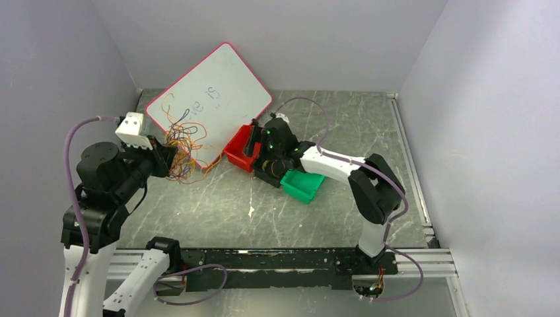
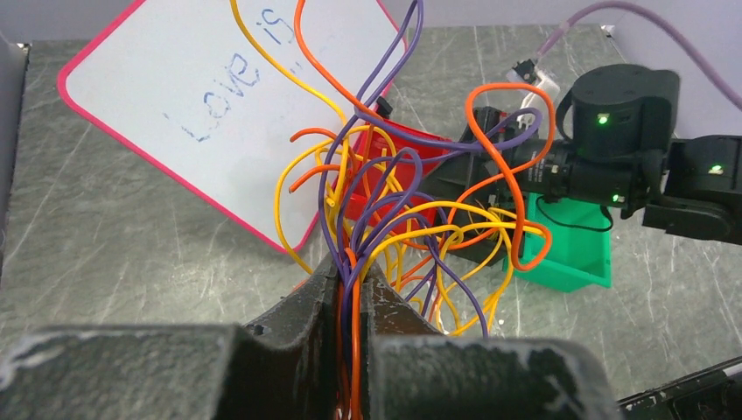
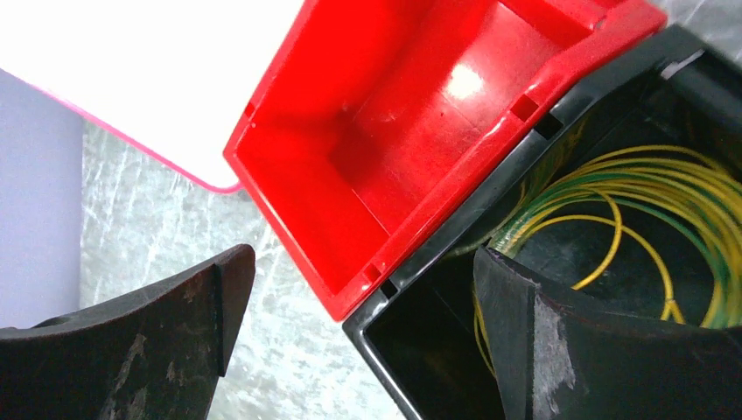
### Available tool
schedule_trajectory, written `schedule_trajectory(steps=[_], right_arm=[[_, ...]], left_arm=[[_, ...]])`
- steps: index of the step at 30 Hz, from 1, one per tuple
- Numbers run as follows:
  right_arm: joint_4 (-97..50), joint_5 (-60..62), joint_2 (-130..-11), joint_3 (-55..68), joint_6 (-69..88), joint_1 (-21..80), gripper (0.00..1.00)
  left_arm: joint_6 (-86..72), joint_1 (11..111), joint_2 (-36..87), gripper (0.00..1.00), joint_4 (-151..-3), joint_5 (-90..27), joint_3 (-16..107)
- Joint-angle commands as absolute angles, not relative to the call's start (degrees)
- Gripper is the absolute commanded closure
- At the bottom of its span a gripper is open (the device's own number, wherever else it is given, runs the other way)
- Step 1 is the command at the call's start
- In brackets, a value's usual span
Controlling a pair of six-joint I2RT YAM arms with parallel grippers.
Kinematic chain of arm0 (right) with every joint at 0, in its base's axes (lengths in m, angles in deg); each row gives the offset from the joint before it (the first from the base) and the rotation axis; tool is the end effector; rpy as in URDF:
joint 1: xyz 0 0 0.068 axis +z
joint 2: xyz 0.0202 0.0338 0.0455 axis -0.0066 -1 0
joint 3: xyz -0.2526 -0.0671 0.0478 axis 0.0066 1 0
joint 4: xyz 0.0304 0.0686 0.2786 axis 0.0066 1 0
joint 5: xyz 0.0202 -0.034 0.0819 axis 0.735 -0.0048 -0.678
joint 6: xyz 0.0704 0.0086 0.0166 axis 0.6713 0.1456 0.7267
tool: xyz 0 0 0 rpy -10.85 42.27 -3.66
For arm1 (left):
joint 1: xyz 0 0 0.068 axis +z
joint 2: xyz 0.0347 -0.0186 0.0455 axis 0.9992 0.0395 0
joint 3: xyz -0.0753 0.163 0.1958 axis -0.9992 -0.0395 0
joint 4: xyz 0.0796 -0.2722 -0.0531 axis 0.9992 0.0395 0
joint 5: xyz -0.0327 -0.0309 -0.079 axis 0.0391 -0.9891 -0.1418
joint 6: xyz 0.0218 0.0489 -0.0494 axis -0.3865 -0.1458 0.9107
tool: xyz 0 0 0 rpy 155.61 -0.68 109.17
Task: Untangle the cables
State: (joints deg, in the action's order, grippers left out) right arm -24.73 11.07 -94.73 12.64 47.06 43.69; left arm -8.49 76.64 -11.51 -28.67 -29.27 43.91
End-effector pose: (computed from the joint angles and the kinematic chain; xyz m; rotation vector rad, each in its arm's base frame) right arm 0.3329 0.3104 0.1713 0.0514 2.3071 0.7927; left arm 0.1444 -0.0350 0.4360 0.0957 1.8268 -0.3576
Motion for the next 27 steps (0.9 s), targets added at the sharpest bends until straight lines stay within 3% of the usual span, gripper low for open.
schedule_trajectory(steps=[1, 9, 15, 27], right_arm=[[-19.2, 9.8, -89.7, 9.7, 32.7, 43.7, 0.0], [-5.7, 5.9, -87.4, 8.3, 9.4, 43.8, 0.0], [-1.8, 2.1, -89.3, 7.2, 2.7, 45.5, 0.05], [0.9, 6.1, -95.3, 4.1, -0.2, 47.9, 0.33]], left_arm=[[-7.3, 76.3, -12.2, 0.89, -29.4, -28.6, 42.6], [-6.8, 76.3, -12.0, 0.89, -30.3, -29.3, 41.0], [-6.7, 76.3, -12.3, 0.88, -29.9, -28.8, 41.1], [-6.7, 76.3, -12.6, 0.88, -29.9, -29.0, 39.7]])
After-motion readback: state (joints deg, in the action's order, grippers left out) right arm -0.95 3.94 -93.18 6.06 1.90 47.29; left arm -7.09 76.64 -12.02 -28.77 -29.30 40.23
